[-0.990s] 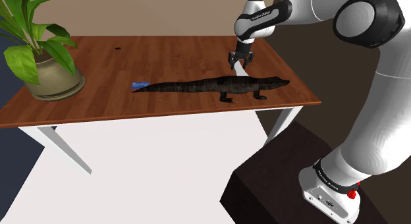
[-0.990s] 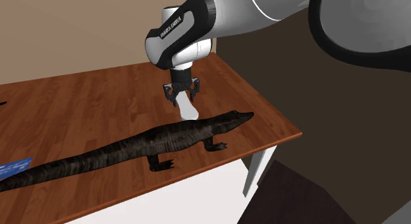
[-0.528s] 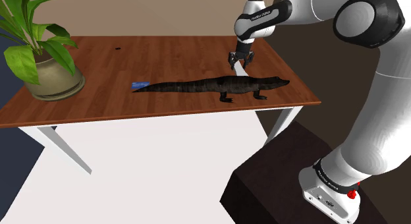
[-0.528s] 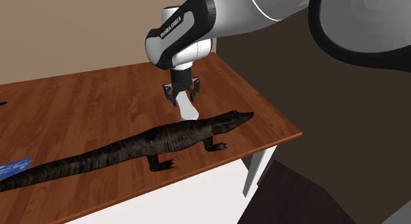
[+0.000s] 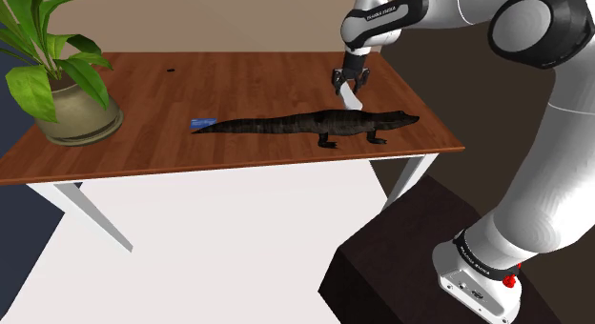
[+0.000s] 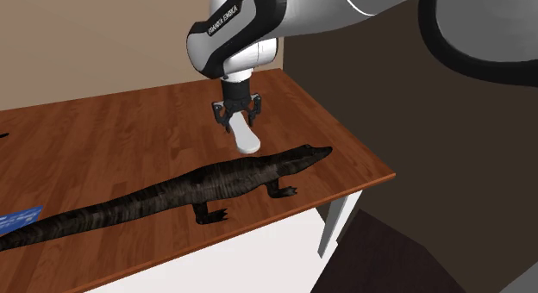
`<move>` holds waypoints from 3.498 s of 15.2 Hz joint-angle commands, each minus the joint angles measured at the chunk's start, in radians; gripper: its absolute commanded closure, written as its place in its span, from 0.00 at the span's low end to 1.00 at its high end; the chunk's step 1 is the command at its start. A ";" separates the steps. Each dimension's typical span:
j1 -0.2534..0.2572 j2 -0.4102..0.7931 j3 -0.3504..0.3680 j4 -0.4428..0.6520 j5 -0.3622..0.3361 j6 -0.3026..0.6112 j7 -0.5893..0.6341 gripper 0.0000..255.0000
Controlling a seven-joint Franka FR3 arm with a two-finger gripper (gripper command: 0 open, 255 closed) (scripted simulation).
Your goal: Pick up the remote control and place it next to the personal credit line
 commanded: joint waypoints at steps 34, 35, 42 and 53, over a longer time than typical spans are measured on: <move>0.336 0.045 0.145 0.229 -0.068 -0.177 0.496 1.00; 0.351 0.060 0.149 0.253 -0.071 -0.185 0.516 1.00; 0.466 0.204 0.174 0.480 -0.100 -0.269 0.648 1.00; 0.487 0.262 0.174 0.439 -0.110 -0.171 0.674 1.00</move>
